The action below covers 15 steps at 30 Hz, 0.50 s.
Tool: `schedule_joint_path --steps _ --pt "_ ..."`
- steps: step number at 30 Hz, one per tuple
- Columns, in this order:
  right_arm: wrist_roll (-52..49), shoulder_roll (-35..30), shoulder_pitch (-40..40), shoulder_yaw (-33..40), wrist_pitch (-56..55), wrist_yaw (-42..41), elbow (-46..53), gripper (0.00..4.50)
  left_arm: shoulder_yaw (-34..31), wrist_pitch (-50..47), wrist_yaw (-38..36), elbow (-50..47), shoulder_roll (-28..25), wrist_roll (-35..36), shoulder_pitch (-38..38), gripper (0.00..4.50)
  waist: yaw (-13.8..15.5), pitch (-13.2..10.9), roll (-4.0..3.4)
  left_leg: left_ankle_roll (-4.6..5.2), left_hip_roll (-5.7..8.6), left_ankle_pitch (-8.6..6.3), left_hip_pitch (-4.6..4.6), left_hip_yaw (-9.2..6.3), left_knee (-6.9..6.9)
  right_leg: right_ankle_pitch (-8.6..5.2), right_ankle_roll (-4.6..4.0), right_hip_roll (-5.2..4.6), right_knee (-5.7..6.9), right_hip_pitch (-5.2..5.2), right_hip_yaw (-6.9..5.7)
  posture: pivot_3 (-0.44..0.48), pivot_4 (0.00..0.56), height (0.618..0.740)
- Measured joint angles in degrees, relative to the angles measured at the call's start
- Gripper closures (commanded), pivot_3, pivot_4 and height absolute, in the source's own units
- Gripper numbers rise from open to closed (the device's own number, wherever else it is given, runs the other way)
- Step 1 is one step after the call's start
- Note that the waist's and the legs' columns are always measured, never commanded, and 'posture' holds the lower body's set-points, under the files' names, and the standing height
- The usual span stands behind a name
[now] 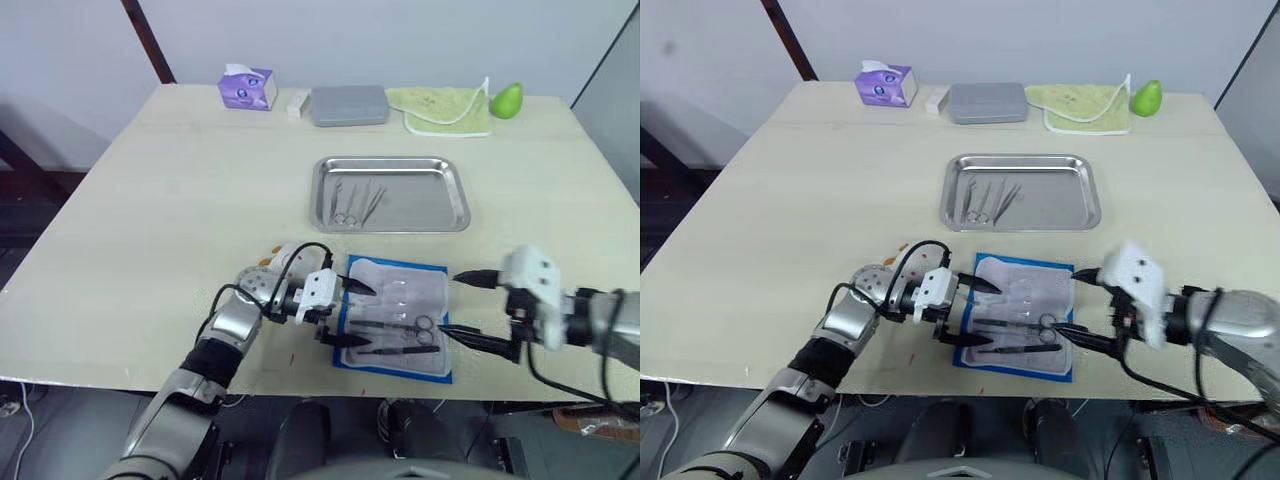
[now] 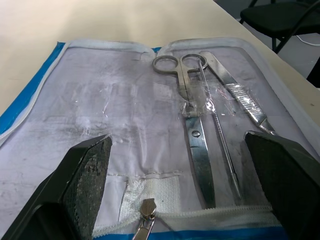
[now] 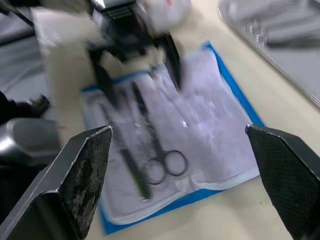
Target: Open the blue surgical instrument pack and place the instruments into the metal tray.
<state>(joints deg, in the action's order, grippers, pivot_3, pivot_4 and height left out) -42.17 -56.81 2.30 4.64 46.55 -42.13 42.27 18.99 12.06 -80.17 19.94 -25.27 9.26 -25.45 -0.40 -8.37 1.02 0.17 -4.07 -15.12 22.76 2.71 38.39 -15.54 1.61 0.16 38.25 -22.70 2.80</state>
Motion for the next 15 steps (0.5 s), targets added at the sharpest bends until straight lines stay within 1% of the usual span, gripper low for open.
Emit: schedule_joint_path --steps 1,2,4,6,10,15 --pt "2.0 0.4 3.0 -4.3 1.0 0.3 -0.8 1.18 -0.2 0.0 0.0 -0.4 -0.2 0.0 0.3 0.0 -0.1 0.0 -0.01 0.0 -0.01 0.0 -0.01 0.02 -0.01 0.0 -0.01 0.03 0.0 -0.01 0.03 0.0 0.15 0.738" --pt "4.7 1.6 6.3 -9.2 1.7 1.1 -1.3 1.69 -0.2 -0.2 0.0 -0.6 -0.3 0.0 0.4 0.0 -0.2 0.0 -0.03 0.0 -0.02 0.0 0.0 0.02 -0.01 0.0 -0.01 0.04 0.0 -0.03 0.04 0.0 0.15 0.738" --pt "7.9 2.7 9.7 -14.9 2.5 1.4 -2.4 1.69 -0.2 -0.4 0.1 -0.9 -0.3 0.0 0.6 0.0 -0.2 0.0 -0.06 0.0 -0.02 0.0 0.03 0.03 -0.01 -0.01 -0.02 0.04 0.0 -0.05 0.05 0.0 0.15 0.738" --pt "10.0 3.7 12.0 -18.3 3.7 1.7 -3.1 1.69 -0.2 -0.5 0.4 -1.2 -0.3 0.0 0.7 0.0 -0.1 0.0 -0.05 0.0 -0.02 0.0 0.06 0.02 0.0 -0.01 -0.02 0.03 -0.01 -0.05 0.03 0.0 0.15 0.738" --pt "13.2 4.8 13.8 -22.5 5.0 2.0 -4.7 1.69 -0.2 -0.9 0.6 -1.3 -0.3 0.0 0.8 0.0 -0.1 0.0 -0.05 0.0 -0.01 0.0 0.05 0.04 0.0 0.0 -0.01 0.01 -0.01 -0.05 0.04 0.0 0.15 0.738" --pt "15.5 5.5 15.0 -25.8 5.9 1.1 -5.0 1.69 -0.4 -1.8 1.0 -1.5 -0.4 0.0 0.7 0.0 -0.2 0.0 -0.05 0.0 -0.02 0.0 0.02 0.04 0.0 -0.01 -0.01 0.02 0.06 -0.06 0.03 0.0 0.15 0.738"
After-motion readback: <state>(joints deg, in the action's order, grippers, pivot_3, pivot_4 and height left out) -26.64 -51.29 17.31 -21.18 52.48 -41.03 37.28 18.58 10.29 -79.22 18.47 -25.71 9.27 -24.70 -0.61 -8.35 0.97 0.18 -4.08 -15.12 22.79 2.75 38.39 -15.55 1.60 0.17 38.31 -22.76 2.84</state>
